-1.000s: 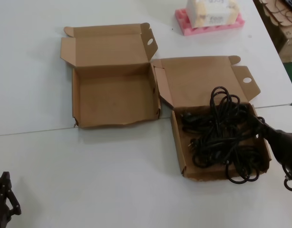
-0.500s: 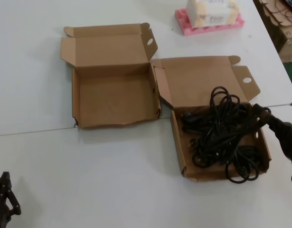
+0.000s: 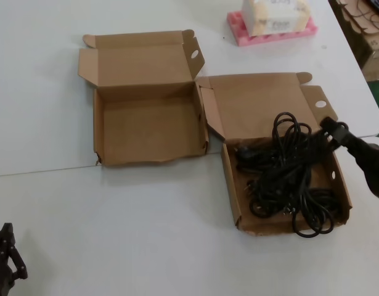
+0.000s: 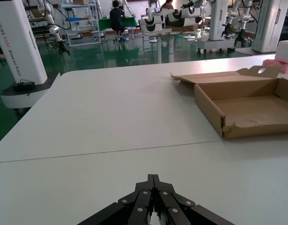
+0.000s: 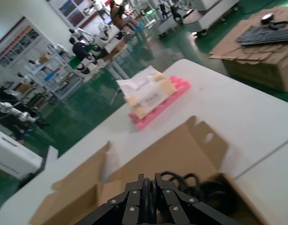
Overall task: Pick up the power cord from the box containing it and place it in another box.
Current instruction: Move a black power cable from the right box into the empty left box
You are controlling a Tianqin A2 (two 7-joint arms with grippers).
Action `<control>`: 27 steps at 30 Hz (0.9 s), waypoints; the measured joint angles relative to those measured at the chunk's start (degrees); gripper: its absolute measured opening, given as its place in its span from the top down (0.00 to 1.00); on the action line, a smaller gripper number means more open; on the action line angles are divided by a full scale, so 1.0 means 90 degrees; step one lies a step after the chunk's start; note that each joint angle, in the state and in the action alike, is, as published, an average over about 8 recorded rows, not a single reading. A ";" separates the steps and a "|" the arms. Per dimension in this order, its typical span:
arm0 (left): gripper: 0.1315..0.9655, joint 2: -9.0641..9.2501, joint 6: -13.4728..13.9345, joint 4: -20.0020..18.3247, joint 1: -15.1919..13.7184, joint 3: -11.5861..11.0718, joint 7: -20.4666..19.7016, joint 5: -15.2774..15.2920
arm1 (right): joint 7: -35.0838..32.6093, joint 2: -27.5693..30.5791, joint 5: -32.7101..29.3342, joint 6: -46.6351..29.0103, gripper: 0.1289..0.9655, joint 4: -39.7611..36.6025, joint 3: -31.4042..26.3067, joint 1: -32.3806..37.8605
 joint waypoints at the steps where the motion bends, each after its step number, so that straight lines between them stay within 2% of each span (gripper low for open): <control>1: 0.96 0.0000 0.0000 0.0000 0.0000 0.0000 0.0000 0.0000 | 0.0000 -0.0010 0.0000 -0.0007 0.93 0.0057 0.0028 -0.0004; 8: 0.96 0.0000 0.0000 0.0000 0.0000 0.0000 0.0000 0.0000 | 0.0000 -0.0326 0.0000 -0.0106 0.93 0.0186 0.0257 0.0281; 14: 0.96 0.0000 0.0000 0.0000 0.0000 0.0000 0.0000 0.0000 | 0.0000 -0.0822 0.0000 -0.0433 0.93 -0.0366 0.0035 0.1149; 19: 0.96 0.0000 0.0000 0.0000 0.0000 0.0000 0.0000 0.0000 | 0.0000 -0.1446 0.0000 -0.0950 0.93 -0.1411 -0.0487 0.2207; 27: 0.96 0.0000 0.0000 0.0000 0.0000 0.0000 0.0000 0.0000 | 0.0000 -0.2751 0.0000 -0.1884 0.93 -0.3799 -0.0976 0.3832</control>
